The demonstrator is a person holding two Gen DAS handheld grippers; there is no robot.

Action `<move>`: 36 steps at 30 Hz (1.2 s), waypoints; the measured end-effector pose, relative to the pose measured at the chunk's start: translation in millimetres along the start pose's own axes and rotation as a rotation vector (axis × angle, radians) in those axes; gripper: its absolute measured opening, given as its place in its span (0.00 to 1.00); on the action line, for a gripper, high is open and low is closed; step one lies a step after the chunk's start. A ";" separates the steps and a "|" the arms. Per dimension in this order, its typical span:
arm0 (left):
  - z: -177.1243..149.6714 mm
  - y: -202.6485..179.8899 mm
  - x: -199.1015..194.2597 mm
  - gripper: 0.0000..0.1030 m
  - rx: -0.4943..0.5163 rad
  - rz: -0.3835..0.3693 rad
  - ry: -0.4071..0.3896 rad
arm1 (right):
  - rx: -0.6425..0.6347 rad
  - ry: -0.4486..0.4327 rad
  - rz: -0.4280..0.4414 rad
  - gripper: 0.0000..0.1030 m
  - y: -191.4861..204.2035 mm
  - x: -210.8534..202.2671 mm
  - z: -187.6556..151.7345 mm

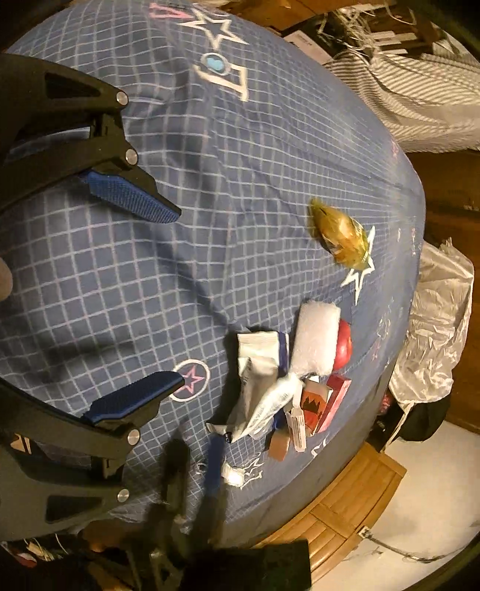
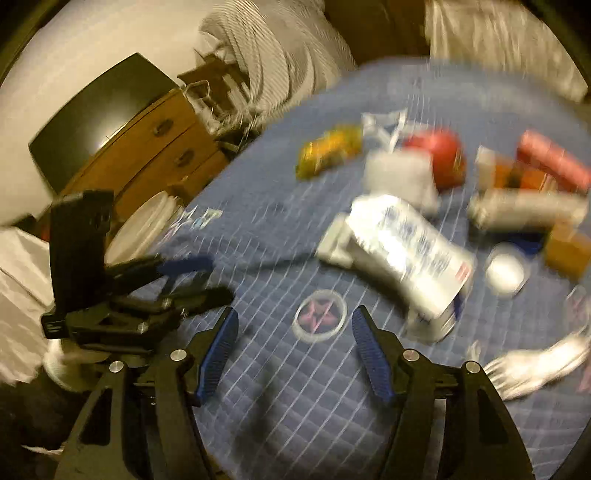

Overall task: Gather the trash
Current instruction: 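Move both tools back over the trash on the bed, then grasp the white alcohol wipes pack with the left tool while the right tool grasps the white rope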

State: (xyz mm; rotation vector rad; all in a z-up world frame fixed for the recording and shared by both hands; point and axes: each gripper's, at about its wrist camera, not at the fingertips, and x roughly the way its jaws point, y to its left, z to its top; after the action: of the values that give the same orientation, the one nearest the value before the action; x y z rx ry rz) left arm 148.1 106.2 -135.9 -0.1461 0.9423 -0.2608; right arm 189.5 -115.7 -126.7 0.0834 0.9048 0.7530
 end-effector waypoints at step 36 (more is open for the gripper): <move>27.1 -68.9 41.5 0.88 0.012 0.041 -0.009 | 0.591 -0.197 -0.200 0.69 -107.6 -107.2 -90.3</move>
State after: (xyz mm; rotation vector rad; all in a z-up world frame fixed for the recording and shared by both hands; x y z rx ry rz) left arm 182.5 28.6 -136.1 -0.1163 0.9338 -0.2275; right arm 141.7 -284.1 -150.5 0.5704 0.9064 0.2672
